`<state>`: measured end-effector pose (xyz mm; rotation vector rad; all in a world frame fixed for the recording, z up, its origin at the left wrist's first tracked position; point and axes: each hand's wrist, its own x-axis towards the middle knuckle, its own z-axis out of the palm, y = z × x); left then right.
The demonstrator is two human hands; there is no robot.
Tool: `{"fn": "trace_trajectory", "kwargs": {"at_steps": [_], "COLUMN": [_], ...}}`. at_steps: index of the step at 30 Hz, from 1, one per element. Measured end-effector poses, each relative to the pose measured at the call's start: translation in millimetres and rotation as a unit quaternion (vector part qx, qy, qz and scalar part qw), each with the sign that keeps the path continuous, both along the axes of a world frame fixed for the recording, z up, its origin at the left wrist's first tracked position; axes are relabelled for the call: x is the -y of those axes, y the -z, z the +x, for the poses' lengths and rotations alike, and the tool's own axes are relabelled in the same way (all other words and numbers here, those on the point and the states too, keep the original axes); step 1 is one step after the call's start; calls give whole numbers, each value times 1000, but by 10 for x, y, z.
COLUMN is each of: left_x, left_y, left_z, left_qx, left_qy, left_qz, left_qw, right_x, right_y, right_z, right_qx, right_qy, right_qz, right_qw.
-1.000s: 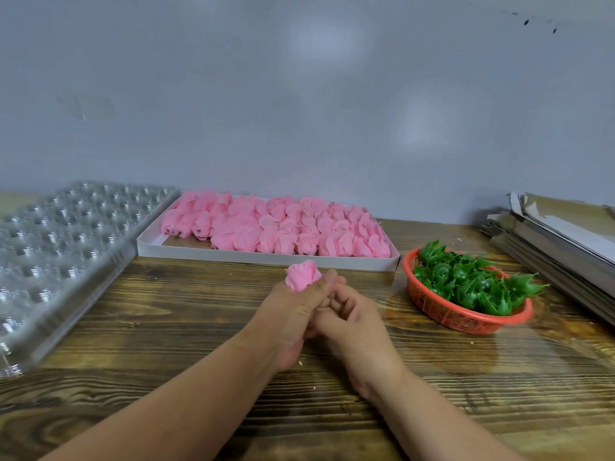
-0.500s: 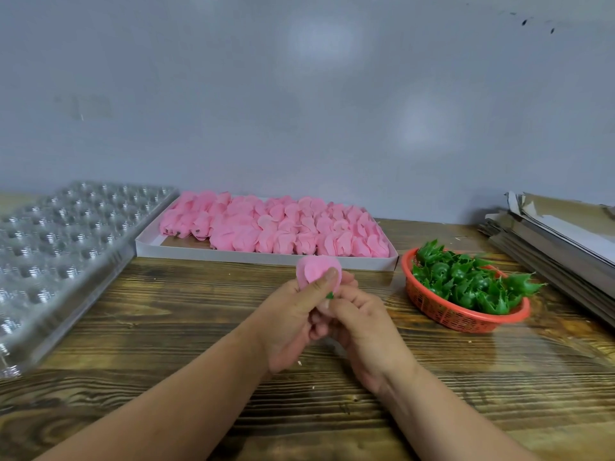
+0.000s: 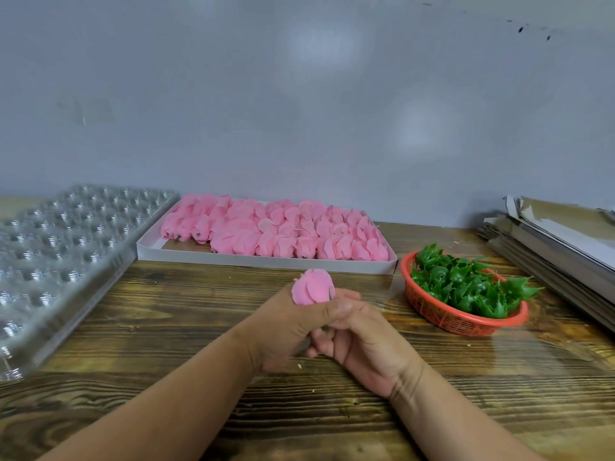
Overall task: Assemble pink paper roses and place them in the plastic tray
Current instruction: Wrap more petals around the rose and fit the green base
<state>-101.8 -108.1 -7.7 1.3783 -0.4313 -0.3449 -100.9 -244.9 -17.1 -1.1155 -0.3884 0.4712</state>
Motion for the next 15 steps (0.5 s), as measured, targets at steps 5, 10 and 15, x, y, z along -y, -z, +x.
{"fn": "trace_trajectory", "kwargs": {"at_steps": [5, 10, 15], "left_x": [17, 32, 49], "left_y": [30, 59, 71], "left_z": [26, 60, 101], "left_qx": [80, 112, 120], "left_qy": [-121, -182, -210], "left_qz": [49, 146, 207], "left_qw": [988, 966, 948], "right_x": [61, 102, 96], "right_y": [-39, -95, -131], "right_z": [39, 70, 30], "right_qx": [92, 168, 209], "right_qy": [127, 342, 345], "right_qz": [-167, -189, -157], "right_qw": [974, 905, 902]}}
